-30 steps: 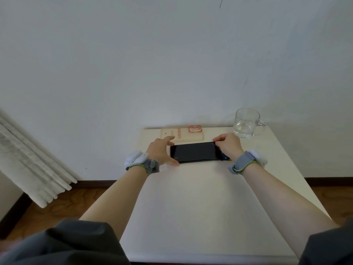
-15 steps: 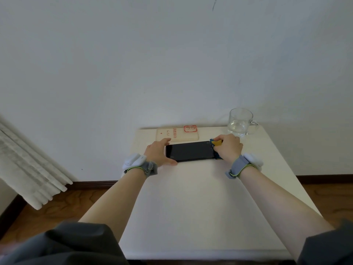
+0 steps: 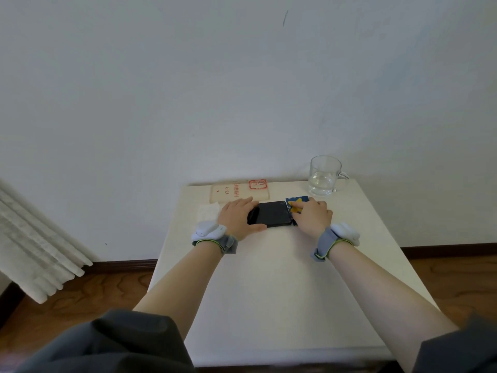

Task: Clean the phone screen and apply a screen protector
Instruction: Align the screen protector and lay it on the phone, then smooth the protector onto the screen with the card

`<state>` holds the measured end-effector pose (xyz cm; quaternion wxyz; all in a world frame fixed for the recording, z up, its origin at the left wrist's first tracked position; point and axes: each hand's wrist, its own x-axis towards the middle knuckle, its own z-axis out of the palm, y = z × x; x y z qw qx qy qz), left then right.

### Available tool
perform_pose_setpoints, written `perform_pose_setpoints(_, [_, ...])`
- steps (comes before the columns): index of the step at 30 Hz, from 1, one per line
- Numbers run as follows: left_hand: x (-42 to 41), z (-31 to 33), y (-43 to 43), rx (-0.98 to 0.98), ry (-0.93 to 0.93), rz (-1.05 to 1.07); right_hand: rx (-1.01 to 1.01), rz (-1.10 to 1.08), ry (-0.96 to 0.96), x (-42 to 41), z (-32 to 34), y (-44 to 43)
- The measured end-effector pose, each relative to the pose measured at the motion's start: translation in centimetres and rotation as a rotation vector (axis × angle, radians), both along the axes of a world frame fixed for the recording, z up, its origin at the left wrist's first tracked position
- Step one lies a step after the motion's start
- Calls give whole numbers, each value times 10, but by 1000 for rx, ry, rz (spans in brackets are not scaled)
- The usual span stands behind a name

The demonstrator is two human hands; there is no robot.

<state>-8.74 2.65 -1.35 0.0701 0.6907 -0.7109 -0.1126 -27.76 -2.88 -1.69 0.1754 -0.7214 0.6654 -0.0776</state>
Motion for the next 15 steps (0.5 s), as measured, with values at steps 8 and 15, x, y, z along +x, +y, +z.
perform_pose_setpoints(8, [-11, -8, 0, -23, -30, 35, -40, -13, 5, -4, -3, 4])
perform_pose_setpoints(15, [-7, -9, 5, -38, -56, 74, -46, -179, -90, 4, 5, 3])
